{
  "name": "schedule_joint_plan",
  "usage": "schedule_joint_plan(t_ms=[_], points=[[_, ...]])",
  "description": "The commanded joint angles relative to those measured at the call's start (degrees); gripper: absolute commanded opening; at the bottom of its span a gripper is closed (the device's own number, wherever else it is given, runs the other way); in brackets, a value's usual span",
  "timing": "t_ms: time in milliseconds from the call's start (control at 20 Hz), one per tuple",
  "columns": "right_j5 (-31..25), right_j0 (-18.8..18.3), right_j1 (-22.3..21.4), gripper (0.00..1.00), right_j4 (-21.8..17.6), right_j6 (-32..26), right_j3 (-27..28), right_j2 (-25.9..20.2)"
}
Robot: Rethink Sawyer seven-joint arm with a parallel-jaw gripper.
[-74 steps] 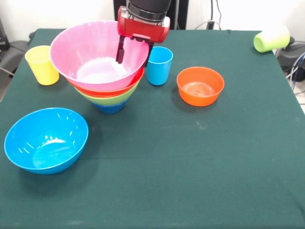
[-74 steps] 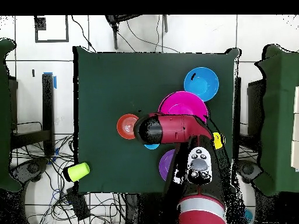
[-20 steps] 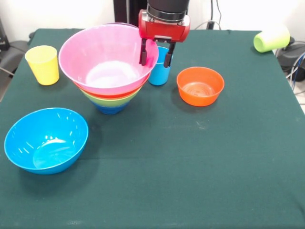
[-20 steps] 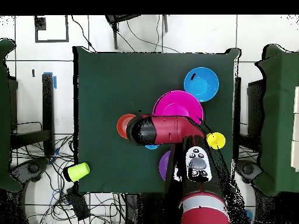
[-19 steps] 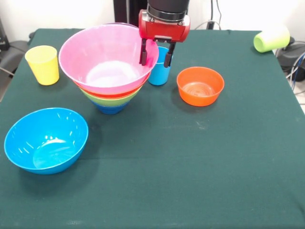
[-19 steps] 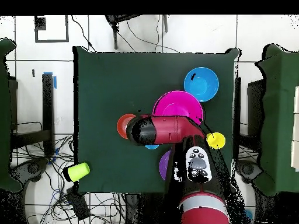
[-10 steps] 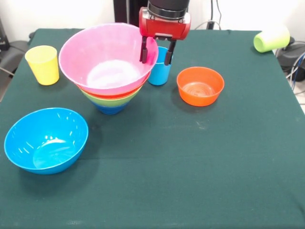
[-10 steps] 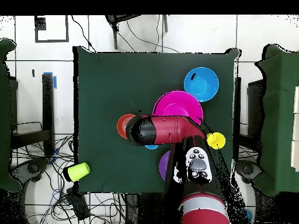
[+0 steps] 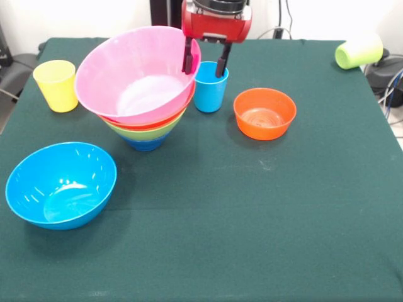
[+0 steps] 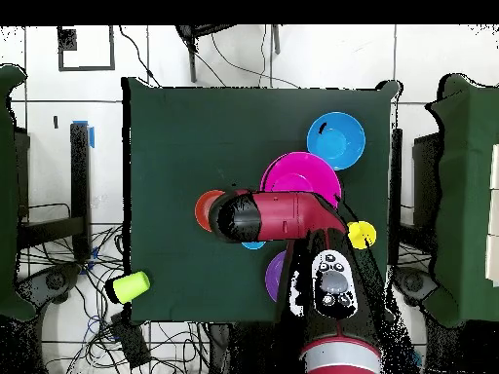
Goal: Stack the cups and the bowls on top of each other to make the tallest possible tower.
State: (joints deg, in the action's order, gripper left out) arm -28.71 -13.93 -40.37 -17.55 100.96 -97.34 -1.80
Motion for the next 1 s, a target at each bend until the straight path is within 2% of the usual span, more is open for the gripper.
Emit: schedule_joint_plan(t_ms=[50, 450, 1000], points=[[-8.0, 0.2, -1.6, 1.00, -1.7, -2.9, 2.0, -3.7], [-10.3, 1.0, -2.9, 1.00, -2.6, -2.7, 3.5, -2.9], [-10.6, 3.0, -2.7, 1.00, -3.2, -0.9, 4.4, -1.8]])
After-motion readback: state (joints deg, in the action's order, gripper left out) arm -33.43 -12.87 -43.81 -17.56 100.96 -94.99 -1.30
